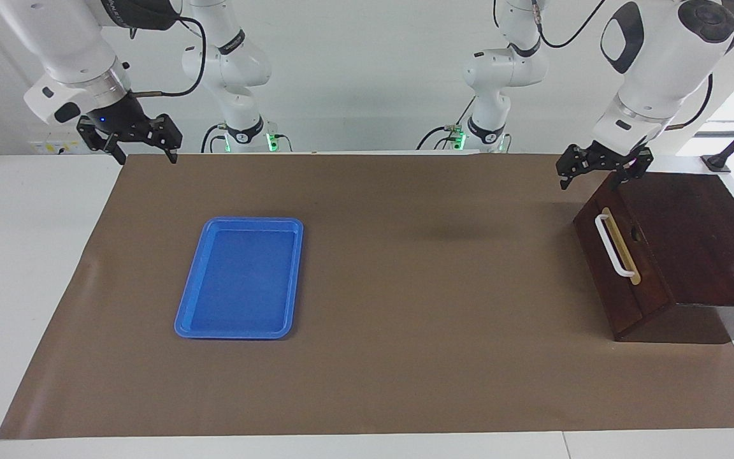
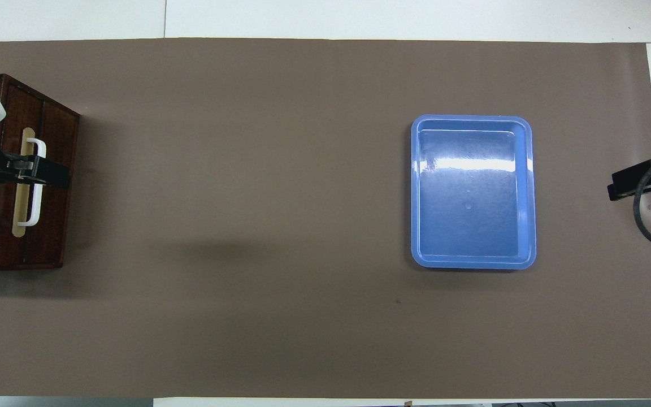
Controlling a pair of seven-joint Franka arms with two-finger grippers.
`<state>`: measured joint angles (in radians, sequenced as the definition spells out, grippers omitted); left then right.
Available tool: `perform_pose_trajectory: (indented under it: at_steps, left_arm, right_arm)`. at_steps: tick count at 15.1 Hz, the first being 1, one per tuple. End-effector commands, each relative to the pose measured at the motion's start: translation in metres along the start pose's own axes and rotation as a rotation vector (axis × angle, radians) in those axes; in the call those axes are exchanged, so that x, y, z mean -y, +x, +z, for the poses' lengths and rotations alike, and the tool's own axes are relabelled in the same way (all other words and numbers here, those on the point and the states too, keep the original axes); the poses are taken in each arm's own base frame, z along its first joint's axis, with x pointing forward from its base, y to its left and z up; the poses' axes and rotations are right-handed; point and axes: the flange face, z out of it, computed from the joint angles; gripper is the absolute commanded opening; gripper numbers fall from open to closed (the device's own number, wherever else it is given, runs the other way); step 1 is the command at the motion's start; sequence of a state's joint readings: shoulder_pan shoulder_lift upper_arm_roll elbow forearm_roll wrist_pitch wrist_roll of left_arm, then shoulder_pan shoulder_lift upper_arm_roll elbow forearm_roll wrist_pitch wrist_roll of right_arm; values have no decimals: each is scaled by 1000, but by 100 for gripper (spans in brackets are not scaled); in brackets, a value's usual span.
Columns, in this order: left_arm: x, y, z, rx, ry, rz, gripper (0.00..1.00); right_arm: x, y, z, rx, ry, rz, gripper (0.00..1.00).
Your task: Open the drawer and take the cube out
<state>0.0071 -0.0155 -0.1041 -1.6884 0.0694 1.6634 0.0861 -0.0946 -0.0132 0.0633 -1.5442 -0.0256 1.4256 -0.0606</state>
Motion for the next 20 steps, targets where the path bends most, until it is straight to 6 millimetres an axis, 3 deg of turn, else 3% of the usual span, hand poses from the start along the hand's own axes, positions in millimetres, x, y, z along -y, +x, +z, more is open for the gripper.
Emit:
perform_pose_trajectory:
  at_steps: [1, 8, 11, 16, 20]
  left_arm:
    - [-14, 4, 11, -13, 101, 60, 100]
    - [-41, 30, 98, -13, 336, 39, 100]
    - [-32, 44, 131, -2, 388, 74, 100]
    - [5, 44, 150, -46, 435, 79, 100]
    - [16, 43, 172, -50, 440, 93, 100]
  right_arm:
    - [-3, -2, -3, -15, 9, -17, 100]
    - [-3, -3, -1, -6, 11, -17, 100]
    - [-3, -4, -1, -3, 13, -28, 100]
    - [-6, -6, 7, -1, 41, -16, 100]
    - [-11, -3, 17, -12, 49, 11, 100]
